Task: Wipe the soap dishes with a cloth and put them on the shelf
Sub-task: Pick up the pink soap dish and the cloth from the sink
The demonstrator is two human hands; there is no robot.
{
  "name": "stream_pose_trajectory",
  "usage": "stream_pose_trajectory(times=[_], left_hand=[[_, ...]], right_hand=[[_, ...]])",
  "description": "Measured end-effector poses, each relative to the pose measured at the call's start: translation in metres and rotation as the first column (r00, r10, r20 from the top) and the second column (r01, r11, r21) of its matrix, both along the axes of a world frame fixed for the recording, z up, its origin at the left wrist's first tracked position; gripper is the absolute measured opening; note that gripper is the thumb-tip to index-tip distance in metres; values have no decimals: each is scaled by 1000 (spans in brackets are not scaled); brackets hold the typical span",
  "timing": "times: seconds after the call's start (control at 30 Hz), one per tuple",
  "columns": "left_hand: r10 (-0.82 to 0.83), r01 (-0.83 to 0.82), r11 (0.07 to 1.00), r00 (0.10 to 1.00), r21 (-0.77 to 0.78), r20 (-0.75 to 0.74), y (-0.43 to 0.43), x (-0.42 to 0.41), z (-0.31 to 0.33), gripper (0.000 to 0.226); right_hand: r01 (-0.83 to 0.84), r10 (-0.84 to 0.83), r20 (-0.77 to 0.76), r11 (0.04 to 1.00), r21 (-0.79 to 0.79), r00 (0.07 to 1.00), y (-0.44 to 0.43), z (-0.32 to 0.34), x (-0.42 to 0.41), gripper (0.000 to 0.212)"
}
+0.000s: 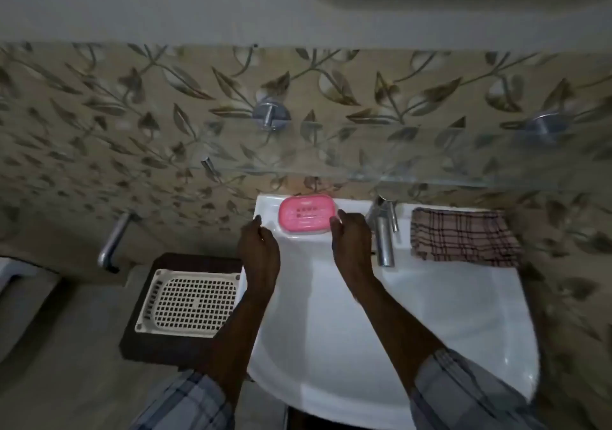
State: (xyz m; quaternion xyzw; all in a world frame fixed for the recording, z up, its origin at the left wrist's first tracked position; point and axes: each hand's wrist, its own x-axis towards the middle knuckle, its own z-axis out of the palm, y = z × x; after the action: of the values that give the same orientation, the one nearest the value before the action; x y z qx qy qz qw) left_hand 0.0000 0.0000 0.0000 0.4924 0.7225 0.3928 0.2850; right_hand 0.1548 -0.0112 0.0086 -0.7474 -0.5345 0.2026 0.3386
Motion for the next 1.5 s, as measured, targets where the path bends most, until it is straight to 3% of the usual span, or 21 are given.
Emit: stream_pose_trajectory(times=[0.2,0.3,0.43,0.63,0.73,0.83,0.9,0.97,1.03,1.13,1.23,1.37,1.43,1.5], left_hand=[[-22,28,986,999,-165,36,47,7,0,39],[-68,72,984,997,-161,31,51,10,-5,28],[-96,93,982,995,-167,-13,52,11,-7,31],[-61,62,987,998,-145,13,51,17,-4,32],[37,-26,996,990,-83,134,44,18,5,35],[138,-111,990,866,-83,481,38,14,19,35],[216,-78,973,640,-218,738,35,8,27,37],[308,132,918,358,-374,882,31,-1,36,56],[336,429,811,213,-397,918,27,-10,42,81],[337,730,585,176,-353,925,21,-22,45,89],[339,827,434,216,-356,916,9,-20,40,85],[295,806,458,260,-375,919,-18,-10,35,74],[276,780,512,248,-360,929,-29,-7,30,76],[265,759,571,191,-313,945,-35,-12,20,80]], right_hand=[[86,-91,-30,987,-135,995,43,-12,-1,34],[118,-126,-46,983,-142,991,46,-16,-3,33],[122,-134,-74,981,-153,988,48,-16,-3,32],[107,-103,44,988,-113,994,47,-8,-3,30],[77,-74,75,997,-32,994,45,1,0,29],[70,-72,24,996,52,997,41,14,2,26],[85,-81,-53,992,97,995,38,25,4,24],[71,-58,-108,989,128,993,32,38,7,22],[-27,35,-68,992,124,997,22,51,14,22],[-168,168,16,983,67,986,-7,64,24,22],[-233,233,-1,972,28,973,-37,64,35,26],[-211,212,5,969,126,977,-71,56,65,28],[-49,39,61,982,182,997,-83,39,100,18],[144,-158,164,985,97,974,-93,17,140,15]])
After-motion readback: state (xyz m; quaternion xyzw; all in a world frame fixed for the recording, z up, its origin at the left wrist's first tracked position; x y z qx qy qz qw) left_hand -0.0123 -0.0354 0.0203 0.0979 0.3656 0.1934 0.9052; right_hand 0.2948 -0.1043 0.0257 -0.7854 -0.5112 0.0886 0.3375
